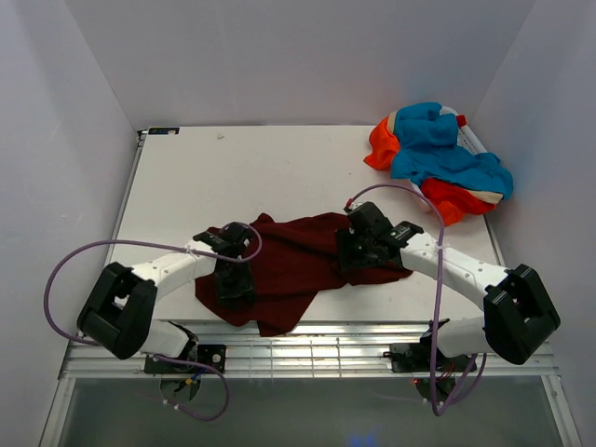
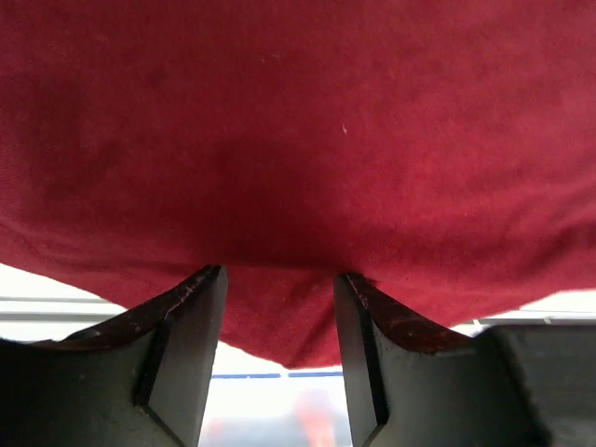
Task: Fold and stack the t-shirts
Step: Flatten the tshirt out
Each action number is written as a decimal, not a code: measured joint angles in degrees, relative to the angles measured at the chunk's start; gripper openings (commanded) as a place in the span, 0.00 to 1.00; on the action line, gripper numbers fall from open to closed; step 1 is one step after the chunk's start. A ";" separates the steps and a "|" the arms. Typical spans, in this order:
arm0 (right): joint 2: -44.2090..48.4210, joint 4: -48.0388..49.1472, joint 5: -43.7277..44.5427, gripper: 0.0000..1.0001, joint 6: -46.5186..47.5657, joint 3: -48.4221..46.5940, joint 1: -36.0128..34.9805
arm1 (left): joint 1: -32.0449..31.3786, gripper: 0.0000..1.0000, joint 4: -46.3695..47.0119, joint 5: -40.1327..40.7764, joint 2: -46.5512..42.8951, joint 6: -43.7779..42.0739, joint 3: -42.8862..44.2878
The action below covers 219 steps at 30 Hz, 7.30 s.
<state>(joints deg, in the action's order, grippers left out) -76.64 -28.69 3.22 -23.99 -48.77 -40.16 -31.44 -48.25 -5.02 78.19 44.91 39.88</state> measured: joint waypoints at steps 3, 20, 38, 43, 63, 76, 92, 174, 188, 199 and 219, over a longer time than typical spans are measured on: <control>0.00 0.63 -0.46 0.64 -0.02 0.52 -0.33 | -0.04 0.60 0.39 0.68 3.85 0.15 1.64; -10.69 3.85 1.18 0.62 0.46 -0.37 -0.74 | 5.11 0.59 -9.18 -3.10 24.90 -5.60 19.30; -20.28 2.60 5.07 0.51 3.91 -11.54 -0.74 | 13.33 0.58 -9.64 3.72 40.30 -12.44 45.11; -19.78 2.19 4.87 0.60 4.48 -13.66 -0.74 | 13.73 0.59 -2.38 8.72 42.47 -15.15 50.73; -24.17 3.76 0.44 0.62 4.81 -16.46 -0.74 | 14.88 0.62 33.77 23.50 -5.25 -22.34 8.55; -27.78 6.14 -0.20 0.56 7.23 -18.40 -0.74 | 15.26 0.47 36.46 21.77 3.61 -27.71 4.61; -27.78 5.66 1.31 0.55 8.09 -21.31 -0.74 | 15.21 0.43 29.51 18.32 8.83 -25.64 4.83; -18.86 -12.20 14.84 0.20 15.30 -33.07 -0.17 | 13.40 0.13 2.36 22.64 -0.50 -20.85 31.41; -16.92 -12.02 15.06 0.08 15.50 -16.37 2.54 | 20.41 0.11 -2.38 23.23 -0.70 -21.90 25.77; -17.42 -21.46 21.66 0.08 17.00 -54.31 4.90 | 20.41 0.00 -5.79 19.12 7.02 -22.43 64.57; 5.11 -25.29 9.03 0.08 22.49 -67.67 13.14 | 19.96 0.00 -4.72 -0.63 -11.19 -17.55 77.99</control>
<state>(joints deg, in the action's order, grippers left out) -71.53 -53.98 12.25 -1.50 -116.44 -27.03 -11.49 -52.97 -5.65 67.00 27.35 117.86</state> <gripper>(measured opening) 0.098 0.152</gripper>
